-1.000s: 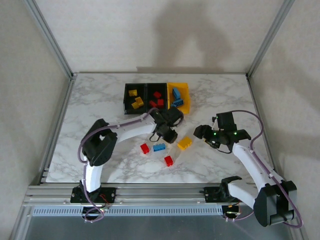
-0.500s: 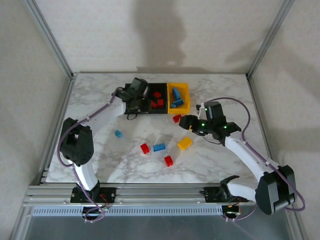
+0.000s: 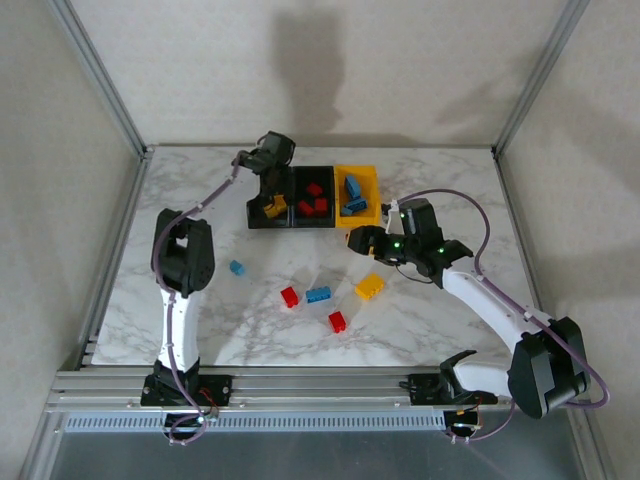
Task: Sort the legos into containers by color
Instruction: Place the lego in the container, then pick up the lego from the center of the table.
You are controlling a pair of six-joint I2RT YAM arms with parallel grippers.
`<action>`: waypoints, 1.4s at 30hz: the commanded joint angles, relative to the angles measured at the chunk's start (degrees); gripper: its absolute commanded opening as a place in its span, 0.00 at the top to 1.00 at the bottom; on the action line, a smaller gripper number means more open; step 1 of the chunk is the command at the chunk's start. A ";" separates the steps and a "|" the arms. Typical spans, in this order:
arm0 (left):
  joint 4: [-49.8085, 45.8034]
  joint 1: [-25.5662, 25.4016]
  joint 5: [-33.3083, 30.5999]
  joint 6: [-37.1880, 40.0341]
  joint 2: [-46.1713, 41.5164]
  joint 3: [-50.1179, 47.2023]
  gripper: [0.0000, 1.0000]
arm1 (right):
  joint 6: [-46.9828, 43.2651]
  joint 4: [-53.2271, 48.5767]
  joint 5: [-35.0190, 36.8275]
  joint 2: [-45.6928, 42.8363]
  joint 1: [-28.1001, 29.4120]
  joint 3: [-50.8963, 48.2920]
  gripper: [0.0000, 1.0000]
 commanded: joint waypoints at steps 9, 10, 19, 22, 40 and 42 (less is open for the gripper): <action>-4.16 2.38 -4.36 -3.01 6.41 6.14 0.49 | 0.18 0.60 0.79 0.42 0.53 1.37 0.35; -4.12 2.33 -4.35 -2.99 6.42 6.14 0.47 | 0.17 0.70 0.80 0.55 0.46 1.39 0.35; -3.85 2.32 -2.93 -3.02 3.21 4.72 0.36 | -0.34 -0.68 2.29 1.81 0.52 2.89 0.35; -2.67 2.02 -0.73 -3.50 -0.44 1.73 0.36 | -1.75 -3.70 5.26 2.73 0.46 4.71 0.35; 11.77 -2.10 8.32 -11.52 -37.79 -43.01 0.33 | -6.86 -10.89 17.57 13.68 1.67 11.35 0.33; 13.62 -3.22 9.25 -12.76 -40.36 -46.81 0.33 | -9.44 -9.92 20.99 16.65 2.17 12.08 0.31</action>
